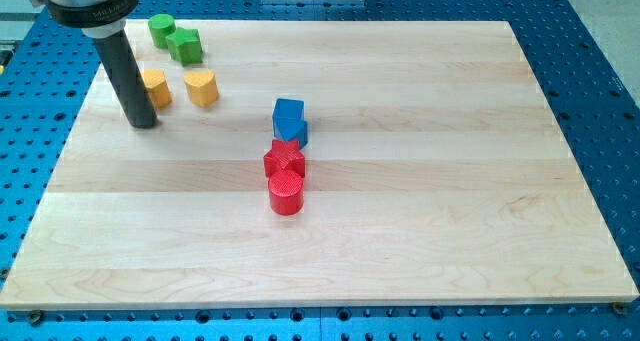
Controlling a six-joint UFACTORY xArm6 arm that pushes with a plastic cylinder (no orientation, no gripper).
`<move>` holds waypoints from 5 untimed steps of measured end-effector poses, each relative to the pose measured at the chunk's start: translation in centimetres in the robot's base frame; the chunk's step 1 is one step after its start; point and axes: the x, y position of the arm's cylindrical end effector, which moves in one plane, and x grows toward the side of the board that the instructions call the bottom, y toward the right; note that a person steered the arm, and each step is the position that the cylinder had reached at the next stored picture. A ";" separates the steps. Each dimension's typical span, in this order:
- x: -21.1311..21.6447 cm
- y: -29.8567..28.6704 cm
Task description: Adjust the hexagon near to the green star
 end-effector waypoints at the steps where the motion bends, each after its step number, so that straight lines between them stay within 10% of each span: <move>1: -1.5 3.4; 5: -2.6 -0.7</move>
